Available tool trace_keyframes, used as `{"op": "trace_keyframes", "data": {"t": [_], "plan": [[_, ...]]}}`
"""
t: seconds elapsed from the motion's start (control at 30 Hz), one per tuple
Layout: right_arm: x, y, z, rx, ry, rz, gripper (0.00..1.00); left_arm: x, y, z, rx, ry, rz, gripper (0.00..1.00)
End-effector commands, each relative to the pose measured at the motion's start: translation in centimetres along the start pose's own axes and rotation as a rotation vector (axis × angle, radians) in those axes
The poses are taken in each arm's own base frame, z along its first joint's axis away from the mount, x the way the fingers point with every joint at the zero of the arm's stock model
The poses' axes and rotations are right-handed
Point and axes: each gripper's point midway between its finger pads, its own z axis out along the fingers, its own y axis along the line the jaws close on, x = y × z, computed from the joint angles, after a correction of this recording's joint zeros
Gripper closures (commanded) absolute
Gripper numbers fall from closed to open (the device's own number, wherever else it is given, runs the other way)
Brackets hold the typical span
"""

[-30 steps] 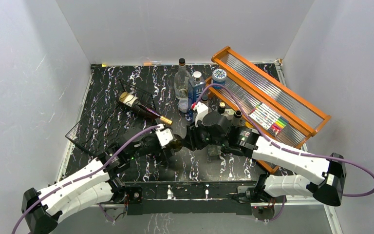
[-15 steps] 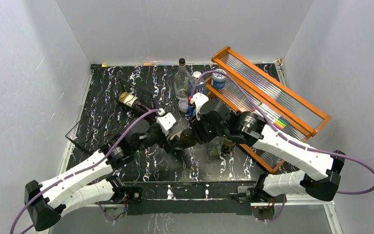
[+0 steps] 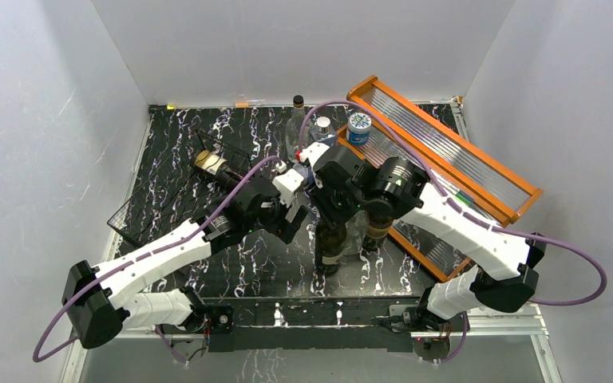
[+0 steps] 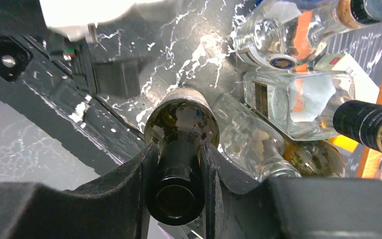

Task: Take the wine bottle off the wine rack

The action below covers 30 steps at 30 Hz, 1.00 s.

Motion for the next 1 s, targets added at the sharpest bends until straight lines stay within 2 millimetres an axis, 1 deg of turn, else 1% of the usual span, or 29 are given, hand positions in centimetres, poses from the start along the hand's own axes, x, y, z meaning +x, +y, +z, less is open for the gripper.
{"op": "trace_keyframes", "data": {"t": [0.0, 0.1, 0.17, 0.23, 0.33, 0.47, 0.53, 0.57, 0.6, 0.7, 0.73, 0.8, 0.83, 0.9, 0.97], "plan": [[-1.7, -0.8, -1.4, 0.047, -0.058, -0.006, 1.00, 1.1, 3.5, -0.9, -0.243, 0.025, -0.192, 0.02], [-2.0, -1.1, -1.0, 0.062, -0.097, 0.004, 1.00, 1.1, 5.8, -2.3, -0.387, -0.002, -0.223, 0.02], [-2.2, -1.0, -0.9, 0.054, -0.133, 0.009, 1.00, 0.9, 7.1, -3.2, -0.465, -0.027, -0.257, 0.02], [-2.7, -1.1, -0.9, 0.055, -0.168, 0.009, 1.00, 0.9, 7.5, -4.0, -0.492, -0.034, -0.269, 0.02], [-3.4, -1.3, -1.0, 0.065, -0.200, -0.001, 1.00, -0.1, 8.0, -5.0, -0.513, -0.083, -0.269, 0.02], [-2.7, -1.6, -0.4, 0.077, -0.191, -0.005, 1.00, -2.0, 9.8, -6.9, -0.591, -0.153, -0.279, 0.02], [-2.0, -1.6, 0.1, 0.077, -0.176, -0.002, 0.94, -2.9, 10.9, -7.8, -0.631, -0.181, -0.302, 0.02], [-1.6, -1.6, 0.4, 0.075, -0.170, -0.002, 0.89, -3.4, 11.4, -8.0, -0.639, -0.197, -0.318, 0.02], [-1.4, -1.5, 0.6, 0.068, -0.165, -0.002, 0.87, -3.9, 11.9, -8.1, -0.640, -0.217, -0.337, 0.02], [-0.9, -1.3, 0.9, 0.058, -0.157, 0.014, 0.83, -4.8, 13.7, -7.8, -0.614, -0.239, -0.384, 0.02], [-0.8, -1.2, 0.8, 0.054, -0.160, 0.022, 0.79, -5.1, 14.2, -7.7, -0.602, -0.237, -0.396, 0.02], [-0.9, -1.2, 0.8, 0.050, -0.166, 0.033, 0.65, -5.8, 15.5, -7.6, -0.594, -0.237, -0.404, 0.02], [-0.9, -1.1, 0.8, 0.047, -0.168, 0.036, 0.60, -6.2, 16.0, -7.4, -0.588, -0.238, -0.397, 0.02], [-1.1, -1.1, 0.7, 0.048, -0.167, 0.039, 0.55, -6.9, 17.0, -7.5, -0.605, -0.244, -0.386, 0.02], [-1.2, -1.1, 0.7, 0.052, -0.163, 0.038, 0.49, -7.1, 17.7, -7.4, -0.619, -0.243, -0.380, 0.02]]}}
